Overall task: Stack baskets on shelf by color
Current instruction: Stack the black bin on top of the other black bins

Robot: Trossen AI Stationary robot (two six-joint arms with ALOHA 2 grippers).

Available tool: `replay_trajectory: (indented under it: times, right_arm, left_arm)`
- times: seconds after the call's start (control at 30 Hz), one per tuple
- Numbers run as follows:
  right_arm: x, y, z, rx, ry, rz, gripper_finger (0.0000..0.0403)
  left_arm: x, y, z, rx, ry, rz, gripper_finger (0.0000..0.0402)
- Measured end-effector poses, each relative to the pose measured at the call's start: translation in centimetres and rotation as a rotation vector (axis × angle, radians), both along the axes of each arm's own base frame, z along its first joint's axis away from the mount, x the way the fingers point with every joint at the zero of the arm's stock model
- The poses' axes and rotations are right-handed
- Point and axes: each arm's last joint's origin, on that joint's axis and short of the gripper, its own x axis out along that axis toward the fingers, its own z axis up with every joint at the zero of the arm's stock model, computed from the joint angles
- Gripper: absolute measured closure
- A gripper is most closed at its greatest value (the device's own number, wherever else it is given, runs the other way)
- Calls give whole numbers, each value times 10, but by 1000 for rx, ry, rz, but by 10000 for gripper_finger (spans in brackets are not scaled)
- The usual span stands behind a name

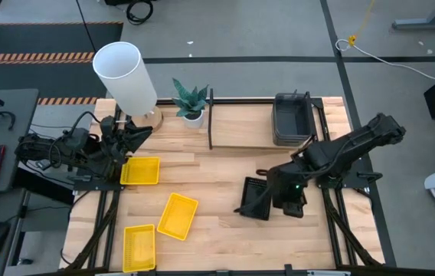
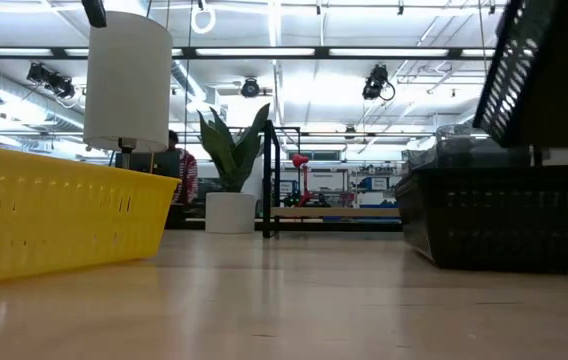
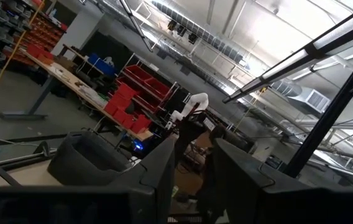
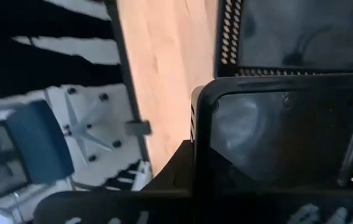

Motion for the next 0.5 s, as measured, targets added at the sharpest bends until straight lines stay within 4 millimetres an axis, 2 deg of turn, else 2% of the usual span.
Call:
replay_trajectory:
  times: [0.1, 0.2, 0.3, 0.5]
  right_arm:
    - [4, 1, 12, 6, -63, -22, 400]
    - [11, 2, 16, -14, -153, -40, 400]
    - [18, 2, 14, -34, -235, -70, 400]
    - [37, 5, -5, -91, -226, -50, 400]
  left_arm:
    - [0, 0, 0, 0, 0, 0, 283]
    - [0, 0, 0, 2, 1, 1, 283]
    - [0, 0, 0, 7, 3, 2, 283]
    - [0, 0, 0, 7, 4, 2, 283]
